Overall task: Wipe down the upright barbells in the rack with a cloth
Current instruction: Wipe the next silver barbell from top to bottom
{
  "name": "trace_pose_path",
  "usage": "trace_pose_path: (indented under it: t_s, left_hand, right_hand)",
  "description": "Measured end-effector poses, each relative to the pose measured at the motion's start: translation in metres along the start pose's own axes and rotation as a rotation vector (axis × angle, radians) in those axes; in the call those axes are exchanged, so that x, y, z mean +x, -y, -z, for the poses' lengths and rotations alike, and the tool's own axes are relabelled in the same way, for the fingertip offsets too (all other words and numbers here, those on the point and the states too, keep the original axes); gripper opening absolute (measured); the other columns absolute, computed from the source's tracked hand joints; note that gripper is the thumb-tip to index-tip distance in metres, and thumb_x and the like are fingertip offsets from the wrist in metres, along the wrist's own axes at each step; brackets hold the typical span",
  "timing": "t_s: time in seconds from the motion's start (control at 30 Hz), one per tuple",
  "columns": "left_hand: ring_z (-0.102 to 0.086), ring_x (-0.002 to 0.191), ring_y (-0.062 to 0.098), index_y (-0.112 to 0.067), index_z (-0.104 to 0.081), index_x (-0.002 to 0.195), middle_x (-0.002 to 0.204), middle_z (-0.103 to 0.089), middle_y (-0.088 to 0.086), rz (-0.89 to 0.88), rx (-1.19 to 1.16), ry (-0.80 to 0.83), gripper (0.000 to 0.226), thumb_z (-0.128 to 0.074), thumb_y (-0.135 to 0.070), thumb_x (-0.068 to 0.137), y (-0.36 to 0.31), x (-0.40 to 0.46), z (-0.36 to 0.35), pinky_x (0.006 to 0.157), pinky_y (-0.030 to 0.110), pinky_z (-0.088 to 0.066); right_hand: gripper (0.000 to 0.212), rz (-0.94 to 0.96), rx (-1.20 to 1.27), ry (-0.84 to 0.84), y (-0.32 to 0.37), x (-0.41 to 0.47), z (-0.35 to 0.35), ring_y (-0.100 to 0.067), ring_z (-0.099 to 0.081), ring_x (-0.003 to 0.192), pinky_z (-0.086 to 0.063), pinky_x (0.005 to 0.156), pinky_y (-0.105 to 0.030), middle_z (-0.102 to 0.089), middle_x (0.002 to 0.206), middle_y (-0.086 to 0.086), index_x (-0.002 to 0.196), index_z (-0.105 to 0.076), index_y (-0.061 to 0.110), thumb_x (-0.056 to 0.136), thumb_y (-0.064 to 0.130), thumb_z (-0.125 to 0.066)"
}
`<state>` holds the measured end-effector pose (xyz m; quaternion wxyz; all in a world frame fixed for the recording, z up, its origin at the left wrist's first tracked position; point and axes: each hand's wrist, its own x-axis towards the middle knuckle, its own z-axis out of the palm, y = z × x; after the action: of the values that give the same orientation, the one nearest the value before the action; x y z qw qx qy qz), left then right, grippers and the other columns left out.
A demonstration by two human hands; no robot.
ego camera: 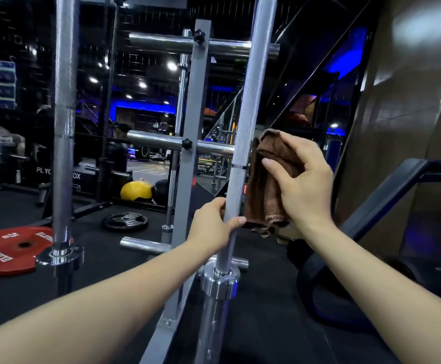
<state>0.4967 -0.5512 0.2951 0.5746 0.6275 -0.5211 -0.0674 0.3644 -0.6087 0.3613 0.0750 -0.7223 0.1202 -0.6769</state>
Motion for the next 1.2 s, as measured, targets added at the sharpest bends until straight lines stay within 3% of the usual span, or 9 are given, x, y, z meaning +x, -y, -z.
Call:
trace_pose_path:
  t_s: [0.17, 0.3, 0.4, 0.5, 0.6, 0.77, 0.9, 1.03, 1.2]
  left_hand:
    - [-0.063, 0.105, 0.029, -0.021, -0.066, 0.115, 0.107, -0.070, 0.011, 0.068, -0.324, 0.262, 0.030, -0.039, -0.028, 0.102, 0.012, -0.001, 0.018, 0.097, 0.052, -0.047]
    - [-0.060, 0.065, 0.006, -0.015, -0.065, 0.115, 0.077, -0.069, -0.002, 0.035, -0.375, 0.302, 0.031, -0.038, -0.024, 0.103, 0.017, 0.001, 0.019, 0.073, 0.034, -0.056]
    - [-0.061, 0.074, 0.016, -0.024, -0.066, 0.116, 0.085, -0.070, 0.006, 0.039, -0.376, 0.323, 0.029, -0.041, -0.024, 0.102, 0.019, 0.003, 0.020, 0.087, 0.044, -0.050]
    - [-0.064, 0.103, 0.033, -0.030, -0.066, 0.113, 0.104, -0.071, 0.012, 0.062, -0.388, 0.334, 0.030, -0.040, -0.021, 0.102, 0.021, 0.005, 0.020, 0.098, 0.051, -0.047]
    - [-0.065, 0.107, 0.026, -0.032, -0.063, 0.119, 0.109, -0.071, 0.006, 0.061, -0.372, 0.335, 0.030, -0.042, -0.019, 0.101, 0.024, 0.006, 0.018, 0.097, 0.049, -0.049]
    - [-0.065, 0.106, 0.018, -0.025, -0.061, 0.123, 0.109, -0.071, 0.002, 0.045, -0.400, 0.314, 0.029, -0.044, -0.018, 0.101, 0.026, 0.005, 0.016, 0.094, 0.038, -0.052]
    - [-0.066, 0.097, 0.009, -0.027, -0.062, 0.115, 0.100, -0.072, -0.006, 0.027, -0.429, 0.318, 0.024, -0.045, -0.020, 0.100, 0.027, 0.006, 0.015, 0.085, 0.028, -0.052]
    - [-0.065, 0.086, 0.001, -0.022, -0.064, 0.114, 0.086, -0.072, -0.012, 0.026, -0.412, 0.309, 0.025, -0.044, -0.021, 0.101, 0.030, 0.006, 0.015, 0.082, 0.026, -0.049]
    - [-0.065, 0.083, 0.005, -0.022, -0.067, 0.113, 0.086, -0.072, -0.008, 0.022, -0.421, 0.302, 0.026, -0.044, -0.021, 0.100, 0.028, 0.007, 0.013, 0.080, 0.027, -0.048]
  right_hand:
    - [0.048, -0.115, 0.084, -0.065, 0.006, -0.018, -0.051, -0.018, -0.040, 0.131, -0.026, 0.106, -0.016, -0.046, 0.137, -0.002, 0.133, -0.054, 0.019, 0.089, 0.039, -0.054]
    - [0.031, 0.018, -0.087, -0.061, 0.001, -0.035, -0.068, -0.030, -0.025, 0.141, -0.024, 0.114, -0.030, -0.034, 0.150, -0.008, 0.120, -0.066, 0.023, 0.091, 0.031, -0.060]
    - [0.027, 0.137, -0.203, -0.032, -0.010, -0.041, -0.065, -0.032, -0.033, 0.136, -0.039, 0.106, -0.046, -0.036, 0.148, -0.008, 0.117, -0.068, 0.023, 0.091, 0.021, -0.061]
    - [0.034, 0.229, -0.342, 0.050, -0.016, -0.048, -0.051, -0.032, -0.039, 0.130, -0.048, 0.094, -0.044, -0.040, 0.147, -0.009, 0.125, -0.062, 0.030, 0.093, 0.021, -0.055]
    - [0.045, 0.327, -0.470, 0.050, -0.012, -0.053, -0.035, -0.030, -0.047, 0.120, -0.055, 0.068, -0.038, -0.047, 0.140, -0.005, 0.131, -0.047, 0.037, 0.091, 0.019, -0.054]
    - [0.061, 0.407, -0.547, -0.043, 0.013, -0.024, -0.043, -0.024, -0.047, 0.114, -0.046, 0.047, -0.029, -0.053, 0.128, -0.001, 0.135, -0.033, 0.025, 0.082, 0.023, -0.065]
    - [0.043, 0.475, -0.722, -0.016, -0.011, -0.037, -0.054, -0.031, -0.038, 0.125, -0.057, 0.064, -0.038, -0.045, 0.138, -0.013, 0.131, -0.055, 0.014, 0.093, 0.034, -0.053]
    - [0.049, 0.267, -0.410, -0.026, 0.002, -0.036, -0.063, -0.024, -0.034, 0.129, -0.049, 0.074, -0.036, -0.047, 0.135, -0.008, 0.118, -0.067, 0.020, 0.090, 0.055, -0.047]
    - [0.019, 0.107, -0.357, -0.153, 0.008, -0.022, -0.075, -0.024, -0.044, 0.116, -0.044, 0.060, -0.027, -0.050, 0.121, -0.003, 0.094, -0.064, 0.023, 0.078, 0.024, -0.074]
